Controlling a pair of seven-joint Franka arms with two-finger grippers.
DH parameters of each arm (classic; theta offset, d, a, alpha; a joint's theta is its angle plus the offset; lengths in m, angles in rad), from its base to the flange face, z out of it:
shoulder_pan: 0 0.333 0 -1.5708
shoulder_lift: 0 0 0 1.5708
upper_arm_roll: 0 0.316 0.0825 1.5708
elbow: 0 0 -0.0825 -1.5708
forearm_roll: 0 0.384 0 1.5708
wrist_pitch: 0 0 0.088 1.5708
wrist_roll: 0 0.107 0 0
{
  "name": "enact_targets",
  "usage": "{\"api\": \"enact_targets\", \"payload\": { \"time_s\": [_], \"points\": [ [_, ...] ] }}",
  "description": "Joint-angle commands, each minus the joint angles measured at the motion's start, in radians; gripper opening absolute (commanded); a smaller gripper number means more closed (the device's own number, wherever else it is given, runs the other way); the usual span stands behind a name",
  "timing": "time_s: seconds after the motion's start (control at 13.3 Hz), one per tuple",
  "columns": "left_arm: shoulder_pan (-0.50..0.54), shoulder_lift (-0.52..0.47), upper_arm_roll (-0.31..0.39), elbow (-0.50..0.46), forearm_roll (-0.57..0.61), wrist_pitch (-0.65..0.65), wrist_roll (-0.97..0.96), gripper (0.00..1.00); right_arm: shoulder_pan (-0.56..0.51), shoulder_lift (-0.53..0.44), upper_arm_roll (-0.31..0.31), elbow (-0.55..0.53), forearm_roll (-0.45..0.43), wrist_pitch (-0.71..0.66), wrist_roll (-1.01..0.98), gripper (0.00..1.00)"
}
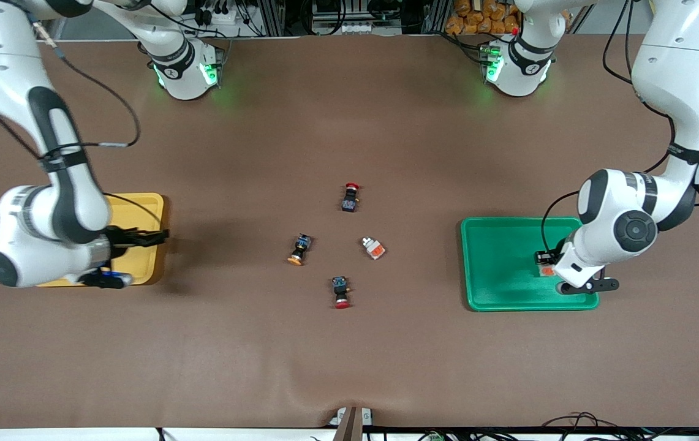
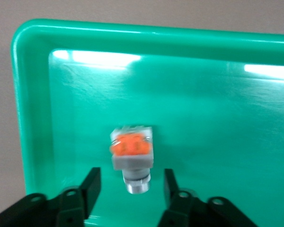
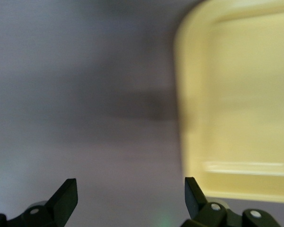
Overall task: Place green and yellow buttons in trays
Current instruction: 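Reach both grippers to the second yellow-capped and orange-white buttons and grasp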
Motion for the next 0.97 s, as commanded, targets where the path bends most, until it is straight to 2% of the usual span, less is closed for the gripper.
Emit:
{"api": "enact_targets", "payload": {
  "time_s": [0.0,0.15,0.3,0.37,0.52,0.67,0.9],
  "points": [
    [-0.003,-0.037,-0.019,0.003,0.025,-0.009,-0.005,1.0,0.131,-0.026,-0.014,-0.011,0.026,0.044,0.219,1.0],
    [-0.005,-0.071,-0.034,0.011,0.017,-0.011,-0.008,1.0,0.19,-0.022,-0.014,-0.013,0.029,0.101,0.269,1.0],
    [-0.005,-0.089,-0.102,0.044,-0.041,-0.059,-0.04,1.0,0.244,-0.019,-0.014,-0.011,0.077,0.178,0.323,1.0],
    [-0.018,-0.08,-0.131,0.087,-0.085,-0.117,-0.105,1.0,0.287,-0.019,-0.015,-0.011,0.08,0.221,0.373,1.0],
    [-0.063,-0.08,-0.189,0.097,-0.097,-0.135,-0.266,1.0,0.352,-0.014,-0.017,-0.01,0.077,0.3,0.473,1.0],
    [-0.165,-0.073,-0.206,0.106,-0.097,-0.132,-0.459,1.0,0.387,-0.004,-0.017,-0.01,0.075,0.354,0.489,1.0],
    [-0.317,0.016,-0.203,0.179,-0.084,-0.12,-0.716,1.0,0.439,0.042,-0.017,-0.01,0.074,0.475,0.551,1.0]
  ]
}}
